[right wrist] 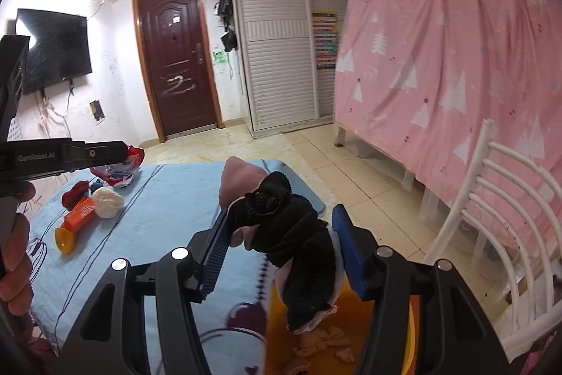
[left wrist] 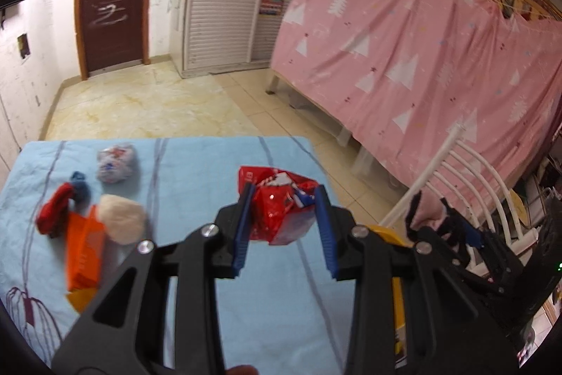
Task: Collect trash
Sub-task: 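Carry the wrapper and sock bundle over the yellow bin and open both grippers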
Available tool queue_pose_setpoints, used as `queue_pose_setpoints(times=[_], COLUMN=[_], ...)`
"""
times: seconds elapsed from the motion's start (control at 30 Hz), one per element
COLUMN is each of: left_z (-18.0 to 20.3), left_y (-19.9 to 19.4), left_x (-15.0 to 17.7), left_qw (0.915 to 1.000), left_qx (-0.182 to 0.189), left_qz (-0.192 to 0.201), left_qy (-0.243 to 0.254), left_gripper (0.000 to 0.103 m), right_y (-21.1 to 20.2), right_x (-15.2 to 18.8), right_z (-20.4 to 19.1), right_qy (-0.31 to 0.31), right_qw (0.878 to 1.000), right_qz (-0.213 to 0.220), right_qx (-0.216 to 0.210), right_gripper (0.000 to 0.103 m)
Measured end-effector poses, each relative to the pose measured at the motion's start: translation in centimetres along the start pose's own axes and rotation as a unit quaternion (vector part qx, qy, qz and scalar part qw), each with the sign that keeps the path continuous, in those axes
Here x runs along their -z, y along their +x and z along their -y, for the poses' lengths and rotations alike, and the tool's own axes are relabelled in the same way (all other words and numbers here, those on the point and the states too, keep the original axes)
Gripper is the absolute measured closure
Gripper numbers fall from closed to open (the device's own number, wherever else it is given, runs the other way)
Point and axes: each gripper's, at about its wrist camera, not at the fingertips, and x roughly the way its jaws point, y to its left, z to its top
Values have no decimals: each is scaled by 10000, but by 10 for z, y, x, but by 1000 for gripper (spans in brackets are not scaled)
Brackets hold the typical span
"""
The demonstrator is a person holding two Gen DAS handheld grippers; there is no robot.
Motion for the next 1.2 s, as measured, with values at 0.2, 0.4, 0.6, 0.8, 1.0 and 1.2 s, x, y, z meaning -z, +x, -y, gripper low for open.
queue_pose_setpoints(times=[0.2,0.4,0.6,0.8,1.0,1.2], left_z=[40,71,99,120,124,114], left_y=[19,41,58,59,54,48], left_x=[9,20,26,29,28,22], left_qw=[9995,9978,9953,9929,9935,9951], left_qx=[230,386,484,625,603,533], left_qz=[-189,-494,-710,-765,-619,-542], left_qy=[68,225,436,658,740,632], left_gripper=[70,70,68,58,39,39], right_y=[9,13,5,-3,-8,-8], right_x=[12,22,25,27,26,24], right_z=[29,49,66,78,81,79], right_qy=[287,500,684,827,896,862], right_qw=[9994,9985,9974,9962,9955,9959], right_qz=[-85,-170,-80,-15,25,24], right_qx=[154,140,188,269,322,279], right_gripper=[51,44,42,42,42,42])
